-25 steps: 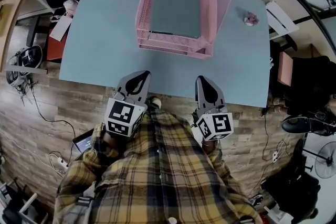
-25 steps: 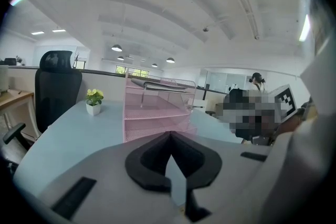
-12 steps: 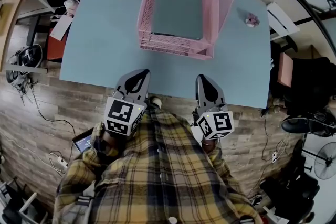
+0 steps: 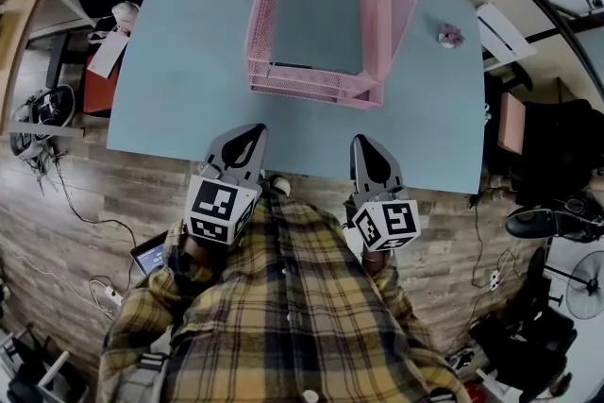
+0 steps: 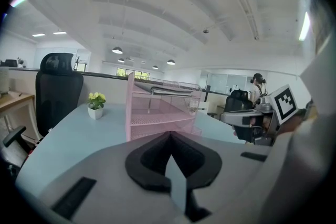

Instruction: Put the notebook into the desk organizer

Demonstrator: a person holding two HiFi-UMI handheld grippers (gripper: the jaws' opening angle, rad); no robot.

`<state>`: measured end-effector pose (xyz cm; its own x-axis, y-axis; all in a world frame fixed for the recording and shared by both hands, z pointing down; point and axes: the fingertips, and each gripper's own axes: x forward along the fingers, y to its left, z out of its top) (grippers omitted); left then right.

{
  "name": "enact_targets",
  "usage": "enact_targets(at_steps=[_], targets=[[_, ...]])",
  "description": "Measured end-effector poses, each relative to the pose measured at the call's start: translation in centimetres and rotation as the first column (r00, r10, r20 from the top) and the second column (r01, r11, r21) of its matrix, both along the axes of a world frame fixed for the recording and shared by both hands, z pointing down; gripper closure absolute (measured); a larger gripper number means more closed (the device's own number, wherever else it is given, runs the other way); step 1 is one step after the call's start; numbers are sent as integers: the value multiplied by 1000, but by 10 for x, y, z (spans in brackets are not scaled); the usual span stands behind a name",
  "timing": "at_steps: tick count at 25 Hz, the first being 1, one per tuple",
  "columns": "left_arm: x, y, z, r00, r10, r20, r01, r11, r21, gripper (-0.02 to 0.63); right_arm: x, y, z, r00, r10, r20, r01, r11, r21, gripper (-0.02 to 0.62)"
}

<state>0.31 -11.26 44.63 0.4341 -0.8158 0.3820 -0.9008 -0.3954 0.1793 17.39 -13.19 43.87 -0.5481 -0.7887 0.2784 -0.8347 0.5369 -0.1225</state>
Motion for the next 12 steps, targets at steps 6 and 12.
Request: enact_targets(at_steps=[6, 12], targets=[[-1, -1, -1, 1000, 5, -1, -5, 1000, 5, 615, -3, 0, -1, 1000, -2, 8, 2, 1000, -4, 594], [-1, 0, -2, 1000, 7, -1, -7, 1000, 4, 615, -5, 0, -1, 1000, -5, 4, 5, 1000, -13, 594]])
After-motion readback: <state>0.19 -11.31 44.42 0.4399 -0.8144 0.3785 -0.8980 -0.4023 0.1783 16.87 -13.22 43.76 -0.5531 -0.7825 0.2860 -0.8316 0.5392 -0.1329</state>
